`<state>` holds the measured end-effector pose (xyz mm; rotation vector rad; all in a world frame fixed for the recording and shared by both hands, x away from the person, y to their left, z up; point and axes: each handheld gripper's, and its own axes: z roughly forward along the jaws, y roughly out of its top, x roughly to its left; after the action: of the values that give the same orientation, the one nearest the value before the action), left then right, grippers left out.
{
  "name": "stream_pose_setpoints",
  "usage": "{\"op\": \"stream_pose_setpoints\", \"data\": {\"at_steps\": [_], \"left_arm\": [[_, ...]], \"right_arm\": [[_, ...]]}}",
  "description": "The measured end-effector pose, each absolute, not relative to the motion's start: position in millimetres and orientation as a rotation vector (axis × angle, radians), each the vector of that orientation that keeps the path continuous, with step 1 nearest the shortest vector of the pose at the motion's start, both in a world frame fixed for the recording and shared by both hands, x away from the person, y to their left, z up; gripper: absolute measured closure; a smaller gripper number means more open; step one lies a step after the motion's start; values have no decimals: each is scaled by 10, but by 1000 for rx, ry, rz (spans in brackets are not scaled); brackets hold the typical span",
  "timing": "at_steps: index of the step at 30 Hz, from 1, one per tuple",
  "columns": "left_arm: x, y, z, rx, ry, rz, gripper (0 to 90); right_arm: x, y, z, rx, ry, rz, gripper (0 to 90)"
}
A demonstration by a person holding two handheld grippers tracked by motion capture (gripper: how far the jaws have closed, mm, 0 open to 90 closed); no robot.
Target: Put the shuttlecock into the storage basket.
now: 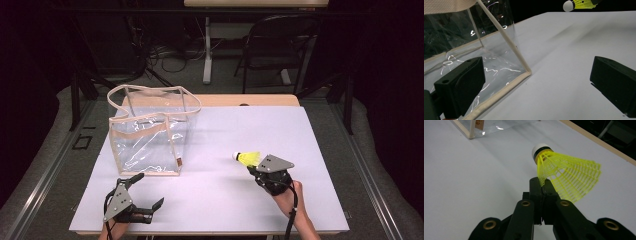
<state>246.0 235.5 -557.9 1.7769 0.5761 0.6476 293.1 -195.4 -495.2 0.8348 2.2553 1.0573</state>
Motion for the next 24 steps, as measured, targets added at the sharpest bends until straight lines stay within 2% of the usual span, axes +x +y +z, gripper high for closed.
{"op": "stream_pose_setpoints", "data": {"at_steps": [24], "left_arm": [[2459,2361,-5576,1778,577,648,0]], "right_arm": [[2953,-1925,-4752,811,2221,1096,890]]}}
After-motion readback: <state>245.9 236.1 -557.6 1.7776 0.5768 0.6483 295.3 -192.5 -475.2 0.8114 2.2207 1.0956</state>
